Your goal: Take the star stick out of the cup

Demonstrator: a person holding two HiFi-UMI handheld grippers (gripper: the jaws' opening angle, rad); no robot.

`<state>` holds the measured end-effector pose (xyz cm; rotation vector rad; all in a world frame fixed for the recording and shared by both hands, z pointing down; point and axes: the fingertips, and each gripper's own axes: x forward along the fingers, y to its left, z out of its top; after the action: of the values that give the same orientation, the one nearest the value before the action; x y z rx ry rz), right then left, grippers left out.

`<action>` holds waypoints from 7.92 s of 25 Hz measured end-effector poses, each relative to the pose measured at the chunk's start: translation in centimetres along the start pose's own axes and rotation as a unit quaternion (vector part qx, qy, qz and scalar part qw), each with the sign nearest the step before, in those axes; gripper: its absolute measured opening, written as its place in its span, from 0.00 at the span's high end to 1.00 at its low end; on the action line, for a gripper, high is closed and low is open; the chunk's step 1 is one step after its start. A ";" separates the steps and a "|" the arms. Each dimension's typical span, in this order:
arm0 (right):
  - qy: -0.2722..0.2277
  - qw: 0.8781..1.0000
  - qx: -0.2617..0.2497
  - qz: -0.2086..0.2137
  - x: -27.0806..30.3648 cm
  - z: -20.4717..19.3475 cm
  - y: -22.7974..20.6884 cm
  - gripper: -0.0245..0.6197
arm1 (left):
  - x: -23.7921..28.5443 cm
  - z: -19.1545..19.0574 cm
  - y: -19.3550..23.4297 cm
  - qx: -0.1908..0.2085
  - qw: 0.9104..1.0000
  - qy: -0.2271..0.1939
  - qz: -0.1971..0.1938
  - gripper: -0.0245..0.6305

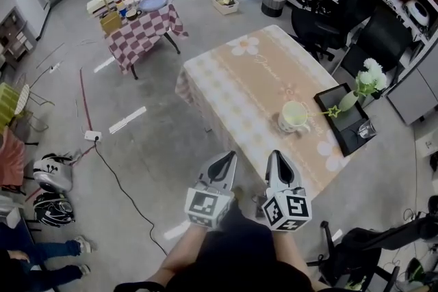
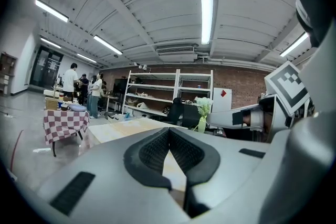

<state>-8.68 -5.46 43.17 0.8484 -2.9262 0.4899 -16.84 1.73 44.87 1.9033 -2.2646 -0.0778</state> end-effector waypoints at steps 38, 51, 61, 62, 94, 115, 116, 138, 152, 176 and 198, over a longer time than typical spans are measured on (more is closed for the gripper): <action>-0.038 0.987 0.057 -0.146 8.1 3.1 -11.8 0.96 | 17.5 -0.3 -1.7 0.018 0.983 0.056 -0.172 0.95; -0.056 0.976 0.063 -0.202 6.6 4.2 -14.1 0.96 | 19.3 0.4 -4.3 0.034 0.971 0.057 -0.231 0.95; -0.081 0.958 0.073 -0.266 6.0 6.1 -16.7 0.96 | 22.8 2.1 -5.6 0.048 0.956 0.061 -0.282 0.95; -0.084 0.956 0.074 -0.273 5.9 6.2 -17.0 0.96 | 23.1 2.2 -5.7 0.048 0.955 0.062 -0.286 0.95; -0.079 0.924 0.130 -0.352 5.0 5.5 -23.2 0.69 | 29.4 1.6 -7.7 0.035 0.935 0.105 -0.337 0.95; -0.052 0.927 0.161 -0.334 8.5 4.0 -27.0 0.69 | 33.2 -0.3 -6.2 0.032 0.940 0.130 -0.315 0.95; -0.051 0.927 0.160 -0.334 8.7 4.0 -27.1 0.69 | 33.2 -0.4 -6.2 0.032 0.940 0.131 -0.314 0.95; -0.086 0.926 0.149 -0.336 8.5 5.6 -26.6 0.91 | 32.7 -0.2 -5.5 0.021 0.940 0.131 -0.314 0.95; -0.119 0.931 0.125 -0.321 7.9 7.5 -24.2 0.94 | 30.8 1.3 -5.3 0.020 0.941 0.112 -0.318 0.95; -0.187 0.935 0.075 -0.291 7.1 12.6 -20.5 0.94 | 28.4 4.4 -4.8 0.033 0.942 0.073 -0.326 0.95; -0.269 0.916 0.071 -0.291 1.9 17.0 -19.7 0.94 | 27.9 6.4 -7.6 0.041 0.928 0.051 -0.367 0.95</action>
<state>0.71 -27.53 32.98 2.0723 -2.8423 0.4732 -15.14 -27.47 40.28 2.6176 -1.3957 0.0173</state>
